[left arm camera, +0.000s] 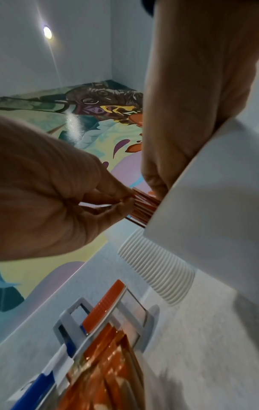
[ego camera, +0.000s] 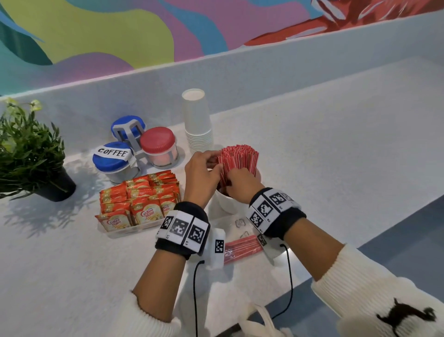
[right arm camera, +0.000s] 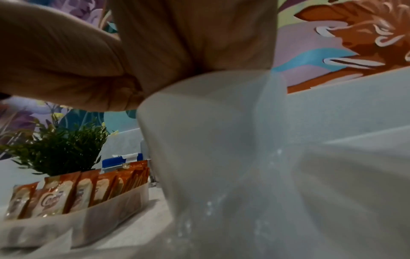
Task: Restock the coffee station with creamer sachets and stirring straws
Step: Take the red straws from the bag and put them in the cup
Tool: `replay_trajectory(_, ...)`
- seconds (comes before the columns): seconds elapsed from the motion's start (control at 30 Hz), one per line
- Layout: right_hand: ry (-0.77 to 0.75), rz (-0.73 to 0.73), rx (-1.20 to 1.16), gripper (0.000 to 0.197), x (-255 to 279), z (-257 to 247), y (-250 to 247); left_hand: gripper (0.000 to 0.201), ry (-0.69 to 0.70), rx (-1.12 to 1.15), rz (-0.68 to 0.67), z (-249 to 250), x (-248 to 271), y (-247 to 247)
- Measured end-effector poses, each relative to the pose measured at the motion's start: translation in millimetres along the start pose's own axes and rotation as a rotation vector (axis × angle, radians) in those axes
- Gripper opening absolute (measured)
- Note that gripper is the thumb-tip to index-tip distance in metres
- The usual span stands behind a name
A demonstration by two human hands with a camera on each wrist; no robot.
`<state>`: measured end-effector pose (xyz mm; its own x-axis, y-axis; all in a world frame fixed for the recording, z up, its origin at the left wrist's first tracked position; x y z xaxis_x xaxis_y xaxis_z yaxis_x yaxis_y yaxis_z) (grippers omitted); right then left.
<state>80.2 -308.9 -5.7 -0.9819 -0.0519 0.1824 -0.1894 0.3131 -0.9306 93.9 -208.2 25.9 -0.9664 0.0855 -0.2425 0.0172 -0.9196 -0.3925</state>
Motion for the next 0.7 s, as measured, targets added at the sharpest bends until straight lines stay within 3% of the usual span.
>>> replay_trajectory(0.17, -0.011, 0.118, -0.274, 0.013, 5, 5, -10, 0.040, 0.037, -0.057, 0.034, 0, 2, -4)
replay_trajectory(0.3, 0.060, 0.559, -0.427, 0.006, 25, 24, -40, 0.053, -0.037, -0.060, -0.014, -12, 4, -3)
replay_trajectory(0.37, 0.116, 0.739, -0.392, 0.016, 32, 32, -52, 0.053, -0.053, -0.046, -0.089, -13, 7, 5)
replay_trajectory(0.4, 0.126, 0.741, -0.393, 0.027, 31, 35, -53, 0.052, -0.043, -0.062, -0.132, -12, 8, 10)
replay_trajectory(0.47, 0.093, 0.580, -0.416, 0.042, 23, 33, -45, 0.052, -0.003, -0.122, -0.207, -10, 10, 20)
replay_trajectory(0.57, -0.037, 0.366, -0.313, 0.048, 16, 23, -27, 0.062, 0.031, -0.180, -0.295, -11, 10, 32)
replay_trajectory(0.7, -0.086, 0.306, -0.237, 0.055, 14, 21, -22, 0.061, 0.036, -0.228, -0.291, -11, 11, 31)
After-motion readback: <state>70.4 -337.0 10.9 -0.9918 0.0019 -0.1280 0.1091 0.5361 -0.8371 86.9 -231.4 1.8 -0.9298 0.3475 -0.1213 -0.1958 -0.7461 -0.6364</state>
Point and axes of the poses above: each hand's wrist, its own x-axis away from the middle knuckle, its own y-axis out of the palm, z = x × y, the point moved 6 cm from there along -x, towards the middle knuckle, and after that the axes turned 8 degrees about x, right-handed, at the moved point
